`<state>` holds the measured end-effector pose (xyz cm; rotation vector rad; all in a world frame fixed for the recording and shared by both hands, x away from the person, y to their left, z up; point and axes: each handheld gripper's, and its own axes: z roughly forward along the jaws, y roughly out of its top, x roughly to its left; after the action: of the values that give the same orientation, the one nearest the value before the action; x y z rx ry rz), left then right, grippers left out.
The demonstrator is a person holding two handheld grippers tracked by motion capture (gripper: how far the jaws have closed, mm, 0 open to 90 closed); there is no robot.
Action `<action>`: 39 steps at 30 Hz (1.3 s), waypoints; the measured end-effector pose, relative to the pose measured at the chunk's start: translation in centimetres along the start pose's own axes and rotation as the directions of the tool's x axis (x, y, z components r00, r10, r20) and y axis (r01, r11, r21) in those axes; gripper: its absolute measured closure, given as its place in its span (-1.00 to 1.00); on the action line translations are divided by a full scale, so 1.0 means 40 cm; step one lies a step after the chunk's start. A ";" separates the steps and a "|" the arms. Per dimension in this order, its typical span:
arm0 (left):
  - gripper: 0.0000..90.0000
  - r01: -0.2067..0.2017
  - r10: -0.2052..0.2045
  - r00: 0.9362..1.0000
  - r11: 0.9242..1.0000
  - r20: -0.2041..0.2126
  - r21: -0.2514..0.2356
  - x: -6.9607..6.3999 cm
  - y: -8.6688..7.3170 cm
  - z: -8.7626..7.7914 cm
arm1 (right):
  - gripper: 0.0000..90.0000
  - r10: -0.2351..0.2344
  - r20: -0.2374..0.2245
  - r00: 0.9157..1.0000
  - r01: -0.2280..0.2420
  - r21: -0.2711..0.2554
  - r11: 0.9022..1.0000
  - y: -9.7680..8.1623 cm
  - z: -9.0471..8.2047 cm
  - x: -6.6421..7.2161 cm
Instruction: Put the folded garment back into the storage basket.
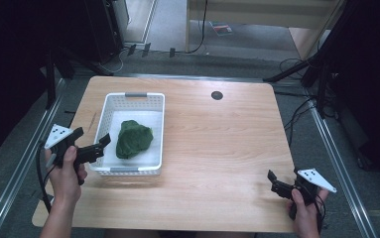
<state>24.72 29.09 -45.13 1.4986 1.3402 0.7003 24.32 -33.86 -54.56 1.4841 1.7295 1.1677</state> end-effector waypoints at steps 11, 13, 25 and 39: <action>-0.95 0.025 -0.026 0.999 0.999 -0.022 -0.030 0.051 -0.043 -0.052 | -1.00 0.003 0.002 1.000 -0.003 0.000 1.000 0.000 0.000 0.000; -0.95 0.012 -0.012 1.000 0.999 -0.016 -0.049 0.063 -0.057 -0.066 | -1.00 0.002 0.002 1.000 -0.002 -0.001 1.000 0.000 0.000 0.000; -0.95 0.054 -0.057 0.998 0.995 -0.035 -0.082 0.119 -0.118 -0.105 | -1.00 0.001 0.002 1.000 -0.001 -0.003 1.000 0.000 0.000 0.000; -0.95 0.096 -0.101 0.992 0.993 -0.079 -0.068 0.182 -0.209 -0.133 | -1.00 -0.004 0.006 1.000 0.004 -0.001 1.000 0.000 0.000 0.001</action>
<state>18.35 36.92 -52.14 1.3560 1.4304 0.7420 24.31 -33.81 -54.56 1.4819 1.7270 1.1610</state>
